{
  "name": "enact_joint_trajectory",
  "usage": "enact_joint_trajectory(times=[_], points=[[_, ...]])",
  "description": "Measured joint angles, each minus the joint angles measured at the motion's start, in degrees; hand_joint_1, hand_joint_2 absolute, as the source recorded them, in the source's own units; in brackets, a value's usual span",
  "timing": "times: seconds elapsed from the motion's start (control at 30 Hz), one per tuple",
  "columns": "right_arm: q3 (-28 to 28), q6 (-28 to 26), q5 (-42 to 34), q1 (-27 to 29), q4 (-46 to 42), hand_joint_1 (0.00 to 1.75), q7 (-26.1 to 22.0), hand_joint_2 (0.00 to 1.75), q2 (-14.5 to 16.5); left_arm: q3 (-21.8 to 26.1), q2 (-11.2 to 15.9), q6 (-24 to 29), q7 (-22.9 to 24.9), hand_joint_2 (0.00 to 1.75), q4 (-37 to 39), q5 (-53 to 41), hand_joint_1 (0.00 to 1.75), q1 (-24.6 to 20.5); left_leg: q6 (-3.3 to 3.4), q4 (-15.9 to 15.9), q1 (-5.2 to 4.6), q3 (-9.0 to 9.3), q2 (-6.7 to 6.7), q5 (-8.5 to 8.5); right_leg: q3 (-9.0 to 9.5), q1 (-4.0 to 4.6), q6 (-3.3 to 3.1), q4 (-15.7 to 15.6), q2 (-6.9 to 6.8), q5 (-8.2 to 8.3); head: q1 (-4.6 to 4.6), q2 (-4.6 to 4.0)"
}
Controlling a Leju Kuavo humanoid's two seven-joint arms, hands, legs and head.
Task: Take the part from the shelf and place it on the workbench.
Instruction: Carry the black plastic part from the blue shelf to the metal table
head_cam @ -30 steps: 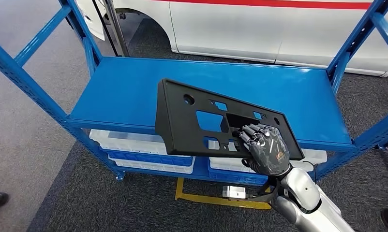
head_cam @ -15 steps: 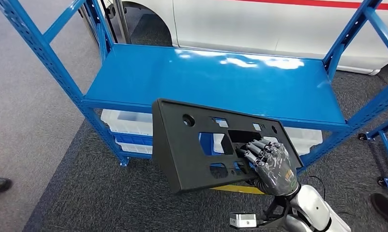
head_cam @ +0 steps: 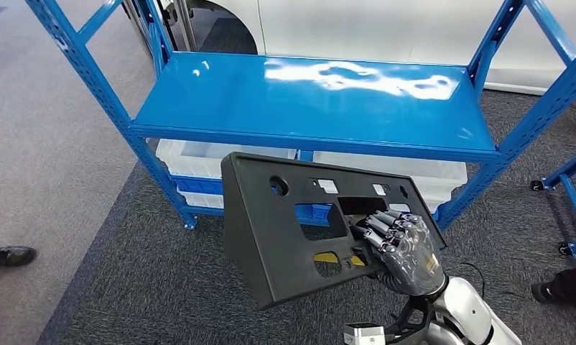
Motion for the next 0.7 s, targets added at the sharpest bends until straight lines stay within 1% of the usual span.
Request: enact_joint_trajectory(times=[0.03, 0.07, 0.1, 0.13, 0.17, 0.2, 0.23, 0.27, 0.3, 0.33, 0.37, 0.4, 0.43, 0.47, 0.5, 0.53, 0.57, 0.6, 0.63, 0.67, 0.7], points=[[0.56, 0.48, -0.09, -0.39, 0.28, 1.75, -0.10, 1.75, 0.61, -0.32, 0.40, -0.14, -0.01, 1.75, -0.01, -0.69, 0.00, -0.36, 0.02, -3.25, 0.03, 2.83, 0.52, 1.04, -0.83, 0.04, 0.16, 0.26, -0.20, 0.54, -0.01, 0.00], [1.18, 0.94, -0.11, -0.84, 0.57, 1.75, -0.14, 1.75, 1.35, -0.65, 0.88, -0.24, 0.04, 1.75, -0.03, -1.33, 0.00, -0.81, 0.15, -7.79, -0.12, 6.15, 1.18, 0.73, -1.42, 0.08, 0.40, 0.54, -0.37, 1.01, -0.01, -0.01], [1.78, 1.28, -0.10, -1.37, 0.87, 1.75, -0.11, 1.75, 2.07, -0.92, 1.25, -0.29, 0.11, 1.75, -0.04, -1.81, 0.00, -1.32, 0.55, -11.98, -0.31, 8.87, 1.76, -0.59, -1.73, 0.12, 0.73, 0.76, -0.70, 1.42, -0.01, 0.00], [2.40, 1.50, -0.09, -2.00, 1.19, 1.75, -0.05, 1.75, 2.76, -1.16, 1.56, -0.30, 0.22, 1.75, -0.05, -2.28, 0.00, -1.84, 1.06, -15.20, -0.56, 10.69, 2.11, -1.95, -1.85, 0.12, 1.11, 0.85, -1.15, 1.83, 0.01, -0.01], [3.03, 1.65, -0.09, -2.68, 1.57, 1.75, 0.05, 1.75, 3.46, -1.38, 1.82, -0.23, 0.38, 1.75, -0.05, -2.78, 0.00, -2.26, 1.67, -16.97, -0.77, 11.40, 1.94, -2.55, -1.84, 0.06, 1.52, 0.77, -1.65, 2.25, 0.01, -0.01], [3.68, 1.77, -0.10, -3.41, 2.03, 1.75, 0.21, 1.75, 4.15, -1.64, 1.96, -0.11, 0.60, 1.75, -0.05, -3.33, 0.00, -2.53, 2.33, -17.38, -0.75, 11.22, 1.52, -2.31, -1.87, 0.02, 1.94, 0.65, -2.15, 2.61, 0.03, -0.01], [4.33, 1.84, -0.11, -4.09, 2.56, 1.75, 0.35, 1.75, 4.82, -1.94, 2.10, 0.05, 0.93, 1.75, -0.09, -3.97, 0.00, -2.67, 2.80, -17.54, -0.73, 10.92, 1.11, -1.69, -1.98, -0.09, 2.29, 0.80, -2.12, 2.48, 0.03, -0.01], [4.97, 1.88, -0.14, -4.67, 3.09, 1.75, 0.51, 1.75, 5.54, -2.26, 2.23, 0.25, 1.36, 1.75, -0.18, -4.66, 0.00, -2.71, 3.26, -17.68, -0.67, 10.57, 0.75, -1.07, -2.42, -0.17, 2.56, 1.87, -1.64, 1.44, 0.03, -0.01], [5.55, 1.90, -0.19, -5.18, 3.58, 1.75, 0.67, 1.75, 6.19, -2.58, 2.35, 0.40, 1.86, 1.75, -0.36, -5.34, 0.00, -2.73, 3.63, -17.79, -0.64, 10.19, 0.42, -0.45, -3.29, -0.22, 2.73, 4.12, -0.92, -0.44, 0.04, -0.01], [6.15, 1.95, -0.28, -5.66, 4.07, 1.75, 0.82, 1.75, 6.80, -2.90, 2.42, 0.50, 2.35, 1.75, -0.65, -5.98, 0.00, -2.75, 3.88, -17.73, -0.72, 9.68, 0.07, 0.02, -4.48, -0.28, 2.81, 7.50, -0.11, -2.90, 0.04, -0.01], [6.82, 2.03, -0.42, -6.08, 4.55, 1.75, 0.97, 1.75, 7.49, -3.25, 2.51, 0.57, 2.83, 1.75, -1.01, -6.58, 0.00, -2.76, 4.08, -17.62, -0.79, 9.12, -0.37, 0.45, -5.77, -0.25, 2.84, 11.34, 0.36, -5.22, 0.04, -0.01], [7.44, 2.12, -0.56, -6.42, 5.01, 1.75, 1.10, 1.75, 8.07, -3.56, 2.60, 0.58, 3.23, 1.75, -1.39, -7.08, 0.00, -2.77, 4.13, -17.46, -0.87, 8.59, -0.87, 0.82, -6.66, -0.21, 2.83, 14.46, 0.54, -6.72, 0.04, -0.01], [8.10, 2.19, -0.67, -6.73, 5.50, 1.75, 1.22, 1.75, 8.62, -3.89, 2.70, 0.58, 3.55, 1.75, -1.80, -7.53, 0.00, -2.78, 4.14, -17.23, -0.93, 8.03, -1.49, 1.10, -6.74, -0.14, 2.74, 15.96, 0.64, -7.14, 0.04, -0.01], [8.68, 2.24, -0.73, -6.99, 5.93, 1.75, 1.31, 1.75, 9.14, -4.16, 2.83, 0.58, 3.81, 1.75, -2.17, -7.86, 0.00, -2.79, 4.11, -16.94, -0.98, 7.57, -2.18, 1.29, -5.69, -0.06, 2.55, 15.22, 0.80, -6.45, 0.04, -0.01], [9.11, 2.25, -0.75, -7.27, 6.25, 1.75, 1.38, 1.75, 9.57, -4.39, 2.97, 0.57, 3.97, 1.75, -2.49, -8.04, 0.00, -2.80, 4.07, -16.63, -1.05, 7.23, -2.89, 1.37, -3.65, 0.03, 2.23, 12.40, 1.22, -4.97, 0.04, -0.01], [9.51, 2.24, -0.75, -7.61, 6.52, 1.75, 1.43, 1.75, 9.95, -4.62, 3.07, 0.57, 4.08, 1.75, -2.81, -8.15, 0.00, -2.81, 4.02, -16.31, -1.05, 6.93, -3.56, 1.39, -1.23, 0.09, 1.75, 8.57, 2.23, -3.57, 0.04, -0.01], [9.83, 2.24, -0.76, -7.94, 6.71, 1.75, 1.44, 1.75, 10.27, -4.83, 3.13, 0.56, 4.17, 1.75, -3.06, -8.19, 0.00, -2.88, 3.88, -15.93, -1.14, 6.61, -4.15, 1.38, 0.82, 0.09, 1.32, 5.04, 3.38, -2.53, 0.01, 0.00], [10.13, 2.23, -0.77, -8.27, 6.85, 1.75, 1.45, 1.75, 10.54, -5.00, 3.20, 0.55, 4.24, 1.75, -3.28, -8.21, 0.00, -2.97, 3.66, -15.63, -1.10, 6.22, -4.67, 1.43, 2.16, 0.13, 1.01, 2.53, 4.23, -2.08, 0.01, -0.01], [10.41, 2.22, -0.78, -8.53, 7.00, 1.75, 1.45, 1.75, 10.73, -5.13, 3.25, 0.54, 4.29, 1.75, -3.49, -8.25, 0.00, -3.04, 3.36, -15.44, -0.97, 5.80, -5.19, 1.53, 2.68, 0.20, 0.80, 1.31, 4.72, -2.15, -0.02, 0.00], [10.65, 2.22, -0.82, -8.71, 7.15, 1.75, 1.45, 1.75, 10.91, -5.22, 3.30, 0.52, 4.37, 1.75, -3.63, -8.35, 0.00, -3.08, 3.00, -15.33, -0.86, 5.43, -5.72, 1.70, 2.75, 0.30, 0.77, 0.96, 4.47, -2.19, -0.03, 0.00], [10.89, 2.21, -0.89, -8.91, 7.30, 1.75, 1.45, 1.75, 11.16, -5.29, 3.37, 0.51, 4.47, 1.75, -3.76, -8.53, 0.00, -3.03, 2.62, -15.37, -0.74, 5.14, -6.25, 1.83, 2.82, 0.24, 0.63, 0.59, 3.87, -2.11, -0.01, -0.01]])
